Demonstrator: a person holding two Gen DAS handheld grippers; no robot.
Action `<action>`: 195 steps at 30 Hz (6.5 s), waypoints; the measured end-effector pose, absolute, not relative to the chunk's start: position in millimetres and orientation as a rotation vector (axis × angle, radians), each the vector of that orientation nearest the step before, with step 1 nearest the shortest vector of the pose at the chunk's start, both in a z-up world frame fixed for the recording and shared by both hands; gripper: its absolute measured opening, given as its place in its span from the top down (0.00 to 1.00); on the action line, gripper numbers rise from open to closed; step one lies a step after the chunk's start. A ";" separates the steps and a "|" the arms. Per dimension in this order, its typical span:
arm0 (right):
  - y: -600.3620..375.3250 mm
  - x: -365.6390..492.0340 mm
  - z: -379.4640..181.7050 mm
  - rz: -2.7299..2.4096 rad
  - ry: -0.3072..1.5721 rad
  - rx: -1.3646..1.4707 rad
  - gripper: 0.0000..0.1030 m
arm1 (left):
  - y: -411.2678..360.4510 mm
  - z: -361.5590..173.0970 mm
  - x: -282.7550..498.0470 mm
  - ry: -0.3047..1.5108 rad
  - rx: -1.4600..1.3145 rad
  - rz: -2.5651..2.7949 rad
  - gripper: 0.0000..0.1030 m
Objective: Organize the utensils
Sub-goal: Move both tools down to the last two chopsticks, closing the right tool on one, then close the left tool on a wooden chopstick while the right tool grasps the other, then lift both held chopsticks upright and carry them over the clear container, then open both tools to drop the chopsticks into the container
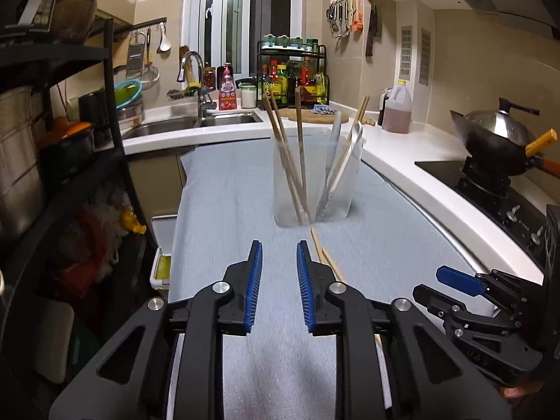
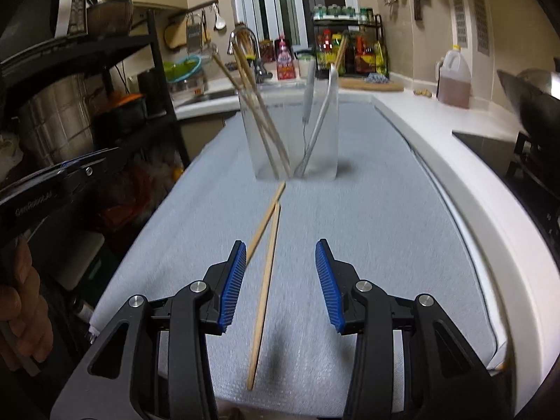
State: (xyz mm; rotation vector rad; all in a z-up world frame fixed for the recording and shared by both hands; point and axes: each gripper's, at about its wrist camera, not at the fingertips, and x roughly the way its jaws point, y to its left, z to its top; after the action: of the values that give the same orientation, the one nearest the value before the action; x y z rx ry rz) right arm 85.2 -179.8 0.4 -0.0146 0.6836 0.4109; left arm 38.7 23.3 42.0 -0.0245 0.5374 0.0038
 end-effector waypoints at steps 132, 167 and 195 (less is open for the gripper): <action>-232.2 60.4 23.8 0.276 0.591 -0.009 0.94 | -25.9 -7.2 23.0 0.608 -0.030 -0.052 0.94; -217.9 181.7 182.1 0.401 0.460 0.093 0.94 | 26.3 186.4 135.3 0.525 -0.125 -0.176 0.94; -159.2 321.3 150.7 0.461 0.532 0.023 0.94 | 2.2 143.8 284.5 0.607 -0.014 -0.170 0.94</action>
State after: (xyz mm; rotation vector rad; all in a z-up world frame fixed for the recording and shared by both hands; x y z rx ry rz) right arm 321.3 -159.2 150.7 0.0230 0.5323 0.4606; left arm 284.5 2.2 143.8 -0.0143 0.6072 -0.1700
